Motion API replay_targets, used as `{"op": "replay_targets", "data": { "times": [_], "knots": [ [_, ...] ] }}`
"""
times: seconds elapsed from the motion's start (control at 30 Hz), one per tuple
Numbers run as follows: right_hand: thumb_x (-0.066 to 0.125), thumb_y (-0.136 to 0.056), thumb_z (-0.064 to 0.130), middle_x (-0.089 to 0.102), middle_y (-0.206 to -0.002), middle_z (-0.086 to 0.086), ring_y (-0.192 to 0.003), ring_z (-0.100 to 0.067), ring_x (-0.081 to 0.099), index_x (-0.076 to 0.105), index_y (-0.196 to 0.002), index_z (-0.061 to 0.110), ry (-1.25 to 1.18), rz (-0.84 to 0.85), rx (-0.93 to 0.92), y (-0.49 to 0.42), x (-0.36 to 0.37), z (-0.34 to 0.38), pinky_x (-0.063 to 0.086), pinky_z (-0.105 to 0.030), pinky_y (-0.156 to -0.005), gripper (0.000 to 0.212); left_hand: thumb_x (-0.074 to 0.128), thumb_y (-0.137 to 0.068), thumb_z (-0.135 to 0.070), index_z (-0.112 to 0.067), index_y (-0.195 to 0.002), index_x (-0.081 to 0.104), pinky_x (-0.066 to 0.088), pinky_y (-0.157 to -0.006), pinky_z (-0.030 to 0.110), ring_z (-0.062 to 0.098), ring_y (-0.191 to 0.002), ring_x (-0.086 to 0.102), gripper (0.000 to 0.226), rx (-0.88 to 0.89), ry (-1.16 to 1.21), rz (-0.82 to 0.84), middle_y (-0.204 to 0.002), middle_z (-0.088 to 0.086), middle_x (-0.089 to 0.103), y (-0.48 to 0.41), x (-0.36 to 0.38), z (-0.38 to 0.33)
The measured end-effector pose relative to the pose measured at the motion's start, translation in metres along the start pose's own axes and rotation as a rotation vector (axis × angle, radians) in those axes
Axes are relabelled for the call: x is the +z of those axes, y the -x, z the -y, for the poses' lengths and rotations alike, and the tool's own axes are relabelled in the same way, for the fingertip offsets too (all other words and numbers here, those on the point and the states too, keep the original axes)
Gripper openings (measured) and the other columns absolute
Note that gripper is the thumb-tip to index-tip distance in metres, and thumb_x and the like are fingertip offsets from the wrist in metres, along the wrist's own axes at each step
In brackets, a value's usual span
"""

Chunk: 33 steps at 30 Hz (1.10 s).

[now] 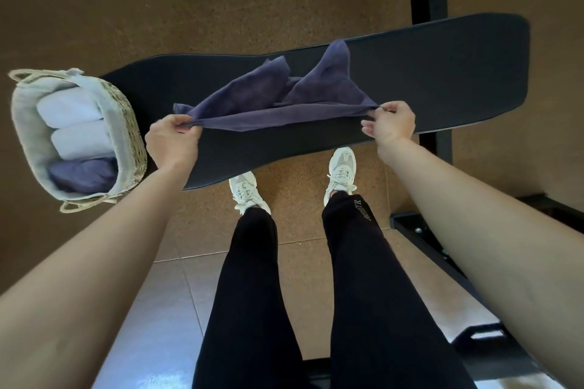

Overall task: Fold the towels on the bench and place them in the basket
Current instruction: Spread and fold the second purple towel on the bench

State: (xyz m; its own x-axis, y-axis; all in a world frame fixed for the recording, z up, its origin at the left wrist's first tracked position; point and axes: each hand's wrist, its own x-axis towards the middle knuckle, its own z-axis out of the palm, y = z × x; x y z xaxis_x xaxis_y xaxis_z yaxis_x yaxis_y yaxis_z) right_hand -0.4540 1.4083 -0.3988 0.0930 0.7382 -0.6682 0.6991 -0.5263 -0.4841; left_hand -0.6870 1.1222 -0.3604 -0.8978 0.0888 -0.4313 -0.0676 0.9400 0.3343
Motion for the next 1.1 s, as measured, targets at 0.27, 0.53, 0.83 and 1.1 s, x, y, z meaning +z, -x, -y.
{"op": "replay_targets", "data": {
  "times": [0.27,0.53,0.83,1.1],
  "knots": [
    [0.068,-0.096,0.031,0.067,-0.091,-0.005,-0.089,-0.027,0.064,0.066,-0.095,0.012,0.578,-0.096,-0.302,-0.004,0.000,0.005,0.050,-0.035,-0.075,0.019,0.056,-0.102,-0.044,-0.016,-0.118,0.072,0.046,-0.085,0.032,0.030,-0.103,0.067,0.037,-0.094,-0.106,-0.067,-0.111,0.007,0.073,0.000,-0.005,-0.015],
    [0.038,-0.108,0.019,0.073,-0.086,-0.015,-0.065,-0.028,0.076,0.059,-0.115,0.018,-0.150,0.052,0.070,0.018,0.006,0.076,0.061,-0.034,-0.050,0.022,0.045,-0.109,-0.031,-0.019,-0.103,0.062,0.065,-0.074,0.037,0.012,-0.068,0.076,0.021,-0.144,0.430,-0.123,-0.080,0.002,0.077,-0.014,-0.029,-0.060],
    [0.049,-0.108,0.026,0.068,-0.122,-0.002,-0.110,-0.019,0.068,0.064,-0.138,0.023,-0.610,0.060,-0.122,0.043,-0.030,0.152,0.059,-0.031,-0.091,0.034,0.047,-0.105,-0.026,-0.004,-0.111,0.065,0.037,-0.080,0.023,0.027,-0.095,0.064,0.029,0.174,0.399,-0.413,-0.106,0.011,0.073,-0.013,-0.095,-0.114],
    [0.049,-0.107,0.023,0.067,-0.126,0.001,-0.112,-0.016,0.064,0.063,-0.139,0.022,-0.288,-0.027,-0.163,0.054,-0.047,0.068,0.053,-0.034,-0.100,0.035,0.047,-0.106,-0.028,-0.005,-0.112,0.070,0.042,-0.086,0.033,0.034,-0.102,0.065,0.033,0.036,0.334,-0.372,-0.111,0.016,0.073,0.045,-0.061,-0.066]
  ]
}}
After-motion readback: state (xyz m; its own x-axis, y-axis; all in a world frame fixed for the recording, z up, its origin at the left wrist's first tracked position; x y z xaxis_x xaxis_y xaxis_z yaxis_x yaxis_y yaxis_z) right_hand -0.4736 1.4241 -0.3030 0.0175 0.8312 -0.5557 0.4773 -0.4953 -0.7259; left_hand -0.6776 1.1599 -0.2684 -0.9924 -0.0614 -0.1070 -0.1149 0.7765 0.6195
